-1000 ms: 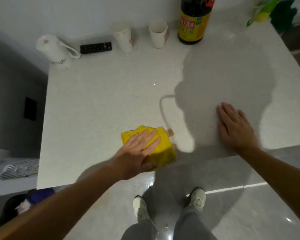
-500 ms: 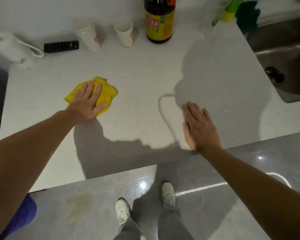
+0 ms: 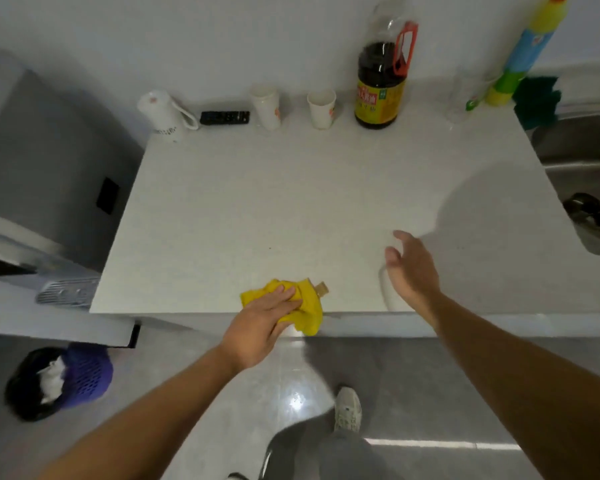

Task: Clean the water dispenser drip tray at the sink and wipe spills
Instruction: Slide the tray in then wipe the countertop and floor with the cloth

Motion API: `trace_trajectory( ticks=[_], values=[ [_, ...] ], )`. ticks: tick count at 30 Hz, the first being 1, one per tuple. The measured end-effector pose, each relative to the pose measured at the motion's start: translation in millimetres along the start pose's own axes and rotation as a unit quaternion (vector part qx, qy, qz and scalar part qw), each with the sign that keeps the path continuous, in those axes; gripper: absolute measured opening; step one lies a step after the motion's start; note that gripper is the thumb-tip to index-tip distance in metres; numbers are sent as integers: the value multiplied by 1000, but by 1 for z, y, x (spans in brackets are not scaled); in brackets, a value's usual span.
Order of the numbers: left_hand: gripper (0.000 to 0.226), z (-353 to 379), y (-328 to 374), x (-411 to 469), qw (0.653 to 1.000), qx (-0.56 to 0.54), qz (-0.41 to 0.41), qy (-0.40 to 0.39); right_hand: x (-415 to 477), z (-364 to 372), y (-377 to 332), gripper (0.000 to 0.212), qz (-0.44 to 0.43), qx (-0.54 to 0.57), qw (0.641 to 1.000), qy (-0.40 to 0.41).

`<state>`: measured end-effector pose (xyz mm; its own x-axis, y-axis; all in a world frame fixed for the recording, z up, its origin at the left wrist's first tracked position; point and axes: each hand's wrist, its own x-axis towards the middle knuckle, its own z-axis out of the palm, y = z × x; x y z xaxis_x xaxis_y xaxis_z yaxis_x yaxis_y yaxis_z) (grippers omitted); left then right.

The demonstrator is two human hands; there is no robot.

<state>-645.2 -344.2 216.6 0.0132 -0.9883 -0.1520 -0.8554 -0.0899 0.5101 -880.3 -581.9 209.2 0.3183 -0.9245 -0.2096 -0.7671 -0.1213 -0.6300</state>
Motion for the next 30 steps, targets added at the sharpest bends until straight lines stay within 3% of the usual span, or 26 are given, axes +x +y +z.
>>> trace_trajectory(
  ticks=[3, 6, 9, 13, 17, 22, 30],
  values=[
    [27, -23, -14, -68, 975, -119, -164, 87, -56, 22, -47, 27, -80, 111, 990, 35],
    [21, -33, -39, -158, 920, -183, -312, 150, -131, 67, -83, 9, -94, 176, 978, -59],
    [22, -27, -71, -265, 873, -203, -404, 185, -203, 124, -114, 19, -60, 183, 970, -148],
    [25, -4, -107, -399, 801, -246, -510, 196, -283, 195, -148, 22, -80, 108, 962, -238],
    [24, 21, -142, -504, 745, -281, -567, 210, -336, 245, -185, 22, -82, 64, 956, -274],
    [18, 30, -181, -590, 709, -318, -591, 217, -386, 285, -230, 21, -54, 53, 956, -285],
    [23, 22, -265, -628, 692, -374, -577, 221, -384, 365, -286, 21, -13, 48, 952, -303]
  ],
)
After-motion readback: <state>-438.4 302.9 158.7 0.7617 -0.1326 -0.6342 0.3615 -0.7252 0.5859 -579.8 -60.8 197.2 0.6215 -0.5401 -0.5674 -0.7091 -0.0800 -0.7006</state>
